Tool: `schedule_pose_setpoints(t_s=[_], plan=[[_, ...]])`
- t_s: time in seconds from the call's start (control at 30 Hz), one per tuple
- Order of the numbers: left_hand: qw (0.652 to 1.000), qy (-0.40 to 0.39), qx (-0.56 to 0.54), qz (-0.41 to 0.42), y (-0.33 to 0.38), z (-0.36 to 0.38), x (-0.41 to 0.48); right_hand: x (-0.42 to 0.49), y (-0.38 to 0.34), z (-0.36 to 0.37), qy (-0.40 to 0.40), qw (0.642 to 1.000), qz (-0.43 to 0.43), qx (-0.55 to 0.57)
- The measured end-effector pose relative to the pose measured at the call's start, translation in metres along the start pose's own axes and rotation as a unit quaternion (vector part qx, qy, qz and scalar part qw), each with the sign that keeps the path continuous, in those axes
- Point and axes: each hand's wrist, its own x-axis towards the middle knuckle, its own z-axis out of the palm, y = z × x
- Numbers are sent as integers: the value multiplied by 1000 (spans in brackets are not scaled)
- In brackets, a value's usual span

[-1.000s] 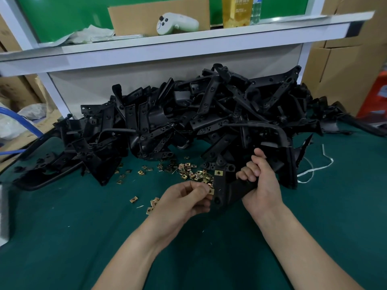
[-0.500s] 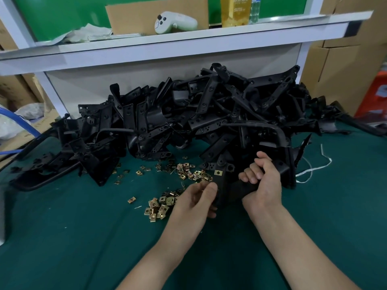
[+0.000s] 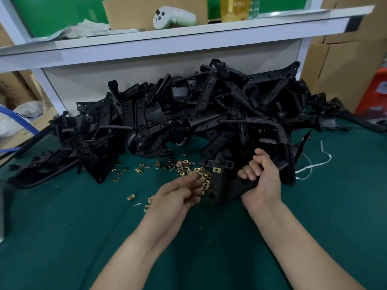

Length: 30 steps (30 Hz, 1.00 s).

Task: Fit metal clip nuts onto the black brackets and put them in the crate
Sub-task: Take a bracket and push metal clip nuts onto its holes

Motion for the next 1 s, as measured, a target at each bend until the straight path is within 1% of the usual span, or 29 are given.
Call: schedule_pose_setpoints(t_s=[0.1, 0.23, 0.3, 0.37, 0.53, 0.63, 0.77, 1.0], plan=[[999, -21, -3, 30, 1, -5, 0, -1, 0, 1, -5, 1000, 8, 5], [996, -49, -48, 49, 0, -4, 2, -2, -1, 0, -17, 999, 23, 18], [995, -68, -50, 59, 2, -3, 1, -2, -1, 0, -25, 999, 33, 27], [995, -70, -30, 66, 1, -3, 1, -3, -1, 0, -33, 998, 43, 35], [991, -70, 73, 84, -3, -3, 2, -3, -1, 0, -36, 997, 56, 48], [991, -67, 90, 68, -4, -4, 1, -2, -1, 0, -37, 996, 60, 57], [995, -97, 28, 16, -3, -8, 2, -2, -2, 0, -38, 995, 61, 63], [991, -124, -5, -54, -1, -9, 2, -1, -3, -1, -34, 997, 50, 54]])
